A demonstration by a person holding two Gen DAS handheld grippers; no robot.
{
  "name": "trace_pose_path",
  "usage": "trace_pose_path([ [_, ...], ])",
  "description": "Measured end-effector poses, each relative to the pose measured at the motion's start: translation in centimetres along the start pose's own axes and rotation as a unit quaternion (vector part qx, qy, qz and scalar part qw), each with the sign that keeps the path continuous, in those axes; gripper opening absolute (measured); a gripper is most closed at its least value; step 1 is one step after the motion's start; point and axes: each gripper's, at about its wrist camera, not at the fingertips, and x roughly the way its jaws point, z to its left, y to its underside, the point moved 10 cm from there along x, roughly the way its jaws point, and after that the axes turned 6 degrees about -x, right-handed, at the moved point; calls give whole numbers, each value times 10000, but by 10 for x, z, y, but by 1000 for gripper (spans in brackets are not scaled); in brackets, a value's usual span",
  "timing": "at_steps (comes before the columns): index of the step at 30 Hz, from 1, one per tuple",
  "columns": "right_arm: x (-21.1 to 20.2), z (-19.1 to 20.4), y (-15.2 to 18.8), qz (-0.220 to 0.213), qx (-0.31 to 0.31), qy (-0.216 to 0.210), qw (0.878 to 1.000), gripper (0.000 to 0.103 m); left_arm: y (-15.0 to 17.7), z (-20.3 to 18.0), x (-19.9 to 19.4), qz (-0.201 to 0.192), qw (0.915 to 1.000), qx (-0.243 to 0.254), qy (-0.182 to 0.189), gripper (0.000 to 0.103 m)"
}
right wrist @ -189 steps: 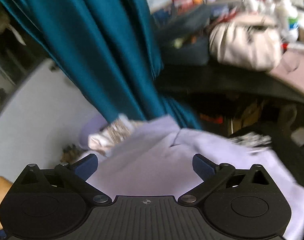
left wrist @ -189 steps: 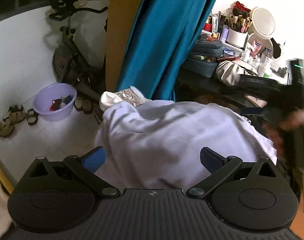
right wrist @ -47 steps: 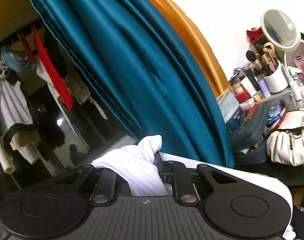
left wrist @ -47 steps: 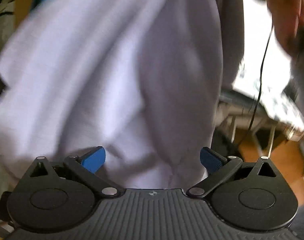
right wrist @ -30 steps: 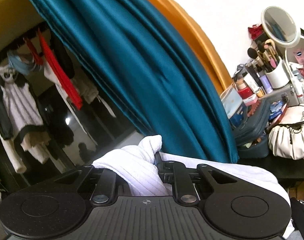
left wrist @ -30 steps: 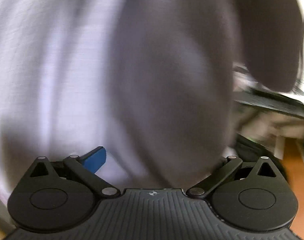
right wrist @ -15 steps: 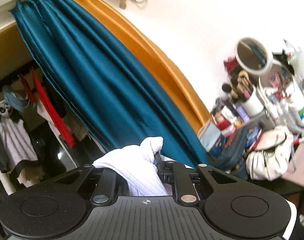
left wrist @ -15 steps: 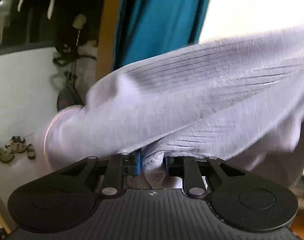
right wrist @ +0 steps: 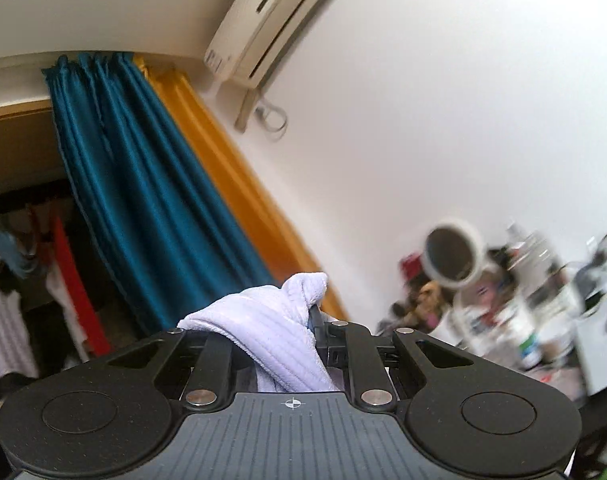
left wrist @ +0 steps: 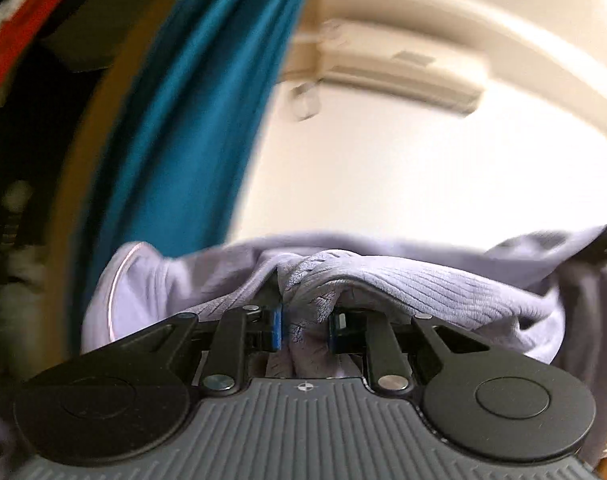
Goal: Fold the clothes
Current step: 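Carry the lifted sweater with both grippers toward the patterned bed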
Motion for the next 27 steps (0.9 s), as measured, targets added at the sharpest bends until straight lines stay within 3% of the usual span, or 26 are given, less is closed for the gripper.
trace_pose_path([
  [3, -30, 3, -13, -81, -182, 434, 9989, 14, -2, -25, 9, 97, 9967, -133, 791, 19],
  [6, -66, 3, -19, -141, -415, 885, 9951, 14, 18, -64, 20, 305, 9887, -293, 1435, 19],
  [10, -125, -11, -38, -357, -539, 1478, 9869, 14, 45, -96, 54, 623, 9720, -732, 2147, 18],
  [16, -242, -48, -85, -1139, -463, 2084, 9703, 14, 47, -213, 48, 482, 9454, -674, 3153, 18],
  [20, -321, -76, -108, -1412, -558, 2229, 9629, 14, 62, -292, 35, 376, 9326, -800, 3498, 18],
  [27, -427, -153, -148, -1103, -618, 2528, 9592, 14, 123, -425, 41, 680, 9259, -970, 3588, 18],
])
